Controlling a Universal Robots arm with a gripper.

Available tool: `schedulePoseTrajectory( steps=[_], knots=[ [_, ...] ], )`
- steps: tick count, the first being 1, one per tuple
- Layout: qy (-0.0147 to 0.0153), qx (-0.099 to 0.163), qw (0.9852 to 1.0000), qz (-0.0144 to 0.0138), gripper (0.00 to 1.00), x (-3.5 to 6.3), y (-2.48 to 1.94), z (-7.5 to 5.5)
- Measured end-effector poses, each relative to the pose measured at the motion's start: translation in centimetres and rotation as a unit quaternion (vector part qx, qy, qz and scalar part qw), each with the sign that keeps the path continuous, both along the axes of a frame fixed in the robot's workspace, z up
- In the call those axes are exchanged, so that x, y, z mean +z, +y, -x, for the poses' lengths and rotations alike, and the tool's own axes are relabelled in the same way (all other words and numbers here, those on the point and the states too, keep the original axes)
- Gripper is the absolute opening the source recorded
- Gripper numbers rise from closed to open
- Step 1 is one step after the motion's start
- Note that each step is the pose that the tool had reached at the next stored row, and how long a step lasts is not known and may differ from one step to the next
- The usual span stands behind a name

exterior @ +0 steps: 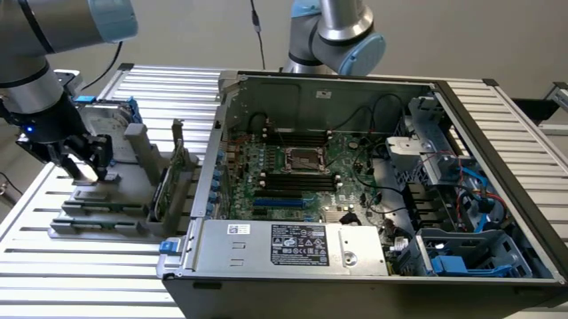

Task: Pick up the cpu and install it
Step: 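Pick up the cpu and move it towards the insertion slot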

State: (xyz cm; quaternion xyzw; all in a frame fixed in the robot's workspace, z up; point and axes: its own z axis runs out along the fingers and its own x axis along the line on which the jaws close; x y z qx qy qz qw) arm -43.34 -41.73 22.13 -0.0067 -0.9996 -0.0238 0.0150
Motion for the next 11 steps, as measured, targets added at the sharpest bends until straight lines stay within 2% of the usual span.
schedulePoseTrajectory(
  steps=[6, 11],
  knots=[
    [0.0, 0.0, 1.0, 0.0, 0.55, 2.73, -0.01, -0.1],
    [0.0, 0.0, 1.0, 0.0001, 0.55, 5.0, 0.03, -0.7]
  ],
)
